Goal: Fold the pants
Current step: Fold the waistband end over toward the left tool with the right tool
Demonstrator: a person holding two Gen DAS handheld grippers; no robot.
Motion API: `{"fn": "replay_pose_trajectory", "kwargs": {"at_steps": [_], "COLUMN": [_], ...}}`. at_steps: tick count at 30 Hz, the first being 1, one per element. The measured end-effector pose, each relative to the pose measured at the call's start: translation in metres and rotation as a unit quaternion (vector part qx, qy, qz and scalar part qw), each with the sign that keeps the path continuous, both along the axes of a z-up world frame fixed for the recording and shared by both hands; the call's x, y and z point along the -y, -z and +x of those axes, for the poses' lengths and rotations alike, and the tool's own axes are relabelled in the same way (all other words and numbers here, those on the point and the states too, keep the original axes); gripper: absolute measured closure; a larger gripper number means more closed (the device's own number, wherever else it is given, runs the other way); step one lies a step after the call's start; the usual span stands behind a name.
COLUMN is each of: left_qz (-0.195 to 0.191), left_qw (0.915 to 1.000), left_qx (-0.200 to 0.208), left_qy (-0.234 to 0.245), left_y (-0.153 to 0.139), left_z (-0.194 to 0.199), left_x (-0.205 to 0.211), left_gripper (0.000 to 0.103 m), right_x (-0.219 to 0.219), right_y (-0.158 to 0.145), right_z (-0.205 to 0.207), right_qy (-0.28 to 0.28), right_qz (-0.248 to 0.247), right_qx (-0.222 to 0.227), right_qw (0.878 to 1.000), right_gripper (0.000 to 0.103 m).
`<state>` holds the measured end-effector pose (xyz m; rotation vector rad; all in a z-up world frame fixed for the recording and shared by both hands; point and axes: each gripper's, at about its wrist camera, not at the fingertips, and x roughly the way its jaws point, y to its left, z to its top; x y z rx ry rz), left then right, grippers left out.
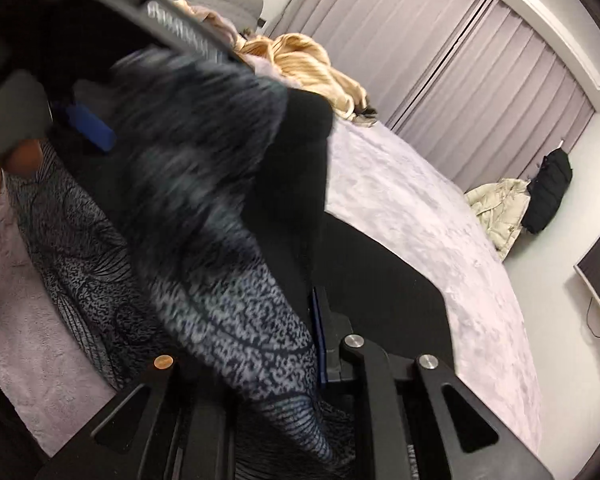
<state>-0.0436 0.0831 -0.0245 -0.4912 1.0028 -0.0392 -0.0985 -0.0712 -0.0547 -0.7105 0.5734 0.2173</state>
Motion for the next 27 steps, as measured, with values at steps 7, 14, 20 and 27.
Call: {"fn": "replay_pose_trajectory", "kwargs": {"at_steps": [7, 14, 20, 27], "left_qz": [0.012, -0.018, -0.002, 0.028], "left_qw": [0.9988, 0.9911, 0.9817, 0.9767], "left_qx": [0.04, 0.07, 0.074, 0.025], "left_qy": [0.026, 0.112, 0.176, 0.212], "left_y": [-0.025, -0.047, -0.046, -0.003], "left_z": [-0.001, -0.006, 0.001, 0.011], "left_x": [-0.001, 0.039, 0.092, 0.122], "left_gripper": [0.0, 0.0, 0.0, 0.0], "right_x": [-0.016, 0.006, 0.098, 0.125], "right_y": [0.008, -0.049, -0.069, -0.032], "right_z": [-0.003, -0.057, -0.031, -0.005], "right_qy": [0.008, -0.043, 0.018, 0.03], "right_qz": [-0.038, 0.047, 0.263, 0.319], "right_qx": [0.002, -0.012, -0.118, -0.207], "right_qw": [0.999, 0.998, 0.957, 0.924], "right_gripper": [0.07, 0.019, 0.016, 0.016]}}
